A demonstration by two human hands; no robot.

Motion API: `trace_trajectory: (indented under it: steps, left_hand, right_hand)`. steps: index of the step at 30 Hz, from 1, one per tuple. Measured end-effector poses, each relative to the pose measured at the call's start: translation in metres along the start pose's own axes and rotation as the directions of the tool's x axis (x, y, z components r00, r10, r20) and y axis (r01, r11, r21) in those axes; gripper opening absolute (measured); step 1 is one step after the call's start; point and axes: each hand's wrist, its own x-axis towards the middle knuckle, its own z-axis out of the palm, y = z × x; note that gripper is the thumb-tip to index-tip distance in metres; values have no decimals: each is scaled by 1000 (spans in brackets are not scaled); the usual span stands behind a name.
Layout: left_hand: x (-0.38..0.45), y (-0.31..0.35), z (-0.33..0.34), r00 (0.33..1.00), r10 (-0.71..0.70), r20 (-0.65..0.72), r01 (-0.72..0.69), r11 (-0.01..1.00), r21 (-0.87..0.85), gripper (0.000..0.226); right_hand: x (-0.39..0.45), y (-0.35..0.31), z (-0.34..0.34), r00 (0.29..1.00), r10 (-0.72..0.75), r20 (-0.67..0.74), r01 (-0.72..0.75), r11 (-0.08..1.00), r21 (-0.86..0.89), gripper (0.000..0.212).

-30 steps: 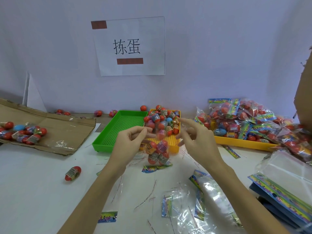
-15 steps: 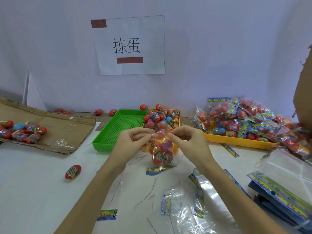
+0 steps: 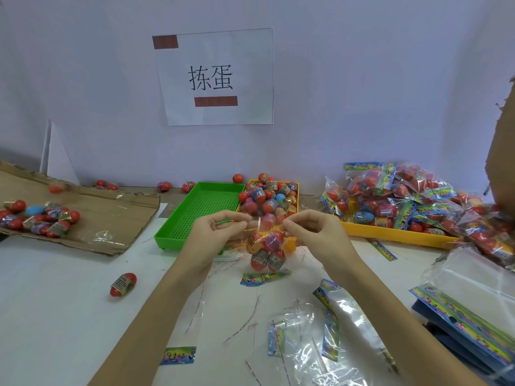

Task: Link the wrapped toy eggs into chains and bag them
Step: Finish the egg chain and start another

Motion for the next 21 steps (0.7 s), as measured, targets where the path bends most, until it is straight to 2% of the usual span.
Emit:
trace_trajectory:
  steps: [6, 16, 21]
  left_hand:
    - [3, -5, -3, 997, -7, -73, 6, 1000, -22, 18]
    - [5, -7, -4, 994, 64, -88, -63, 998, 15, 17]
    - [5, -9, -6, 994, 83, -65, -83, 996, -6, 19]
  right_hand:
    - [-1, -4, -8, 1000, -14, 22, 14, 1000, -1, 8]
    - [0, -2, -21, 996, -16, 86, 12, 999, 43, 6]
    - [3, -1, -23, 993, -42, 107, 35, 997, 70, 18]
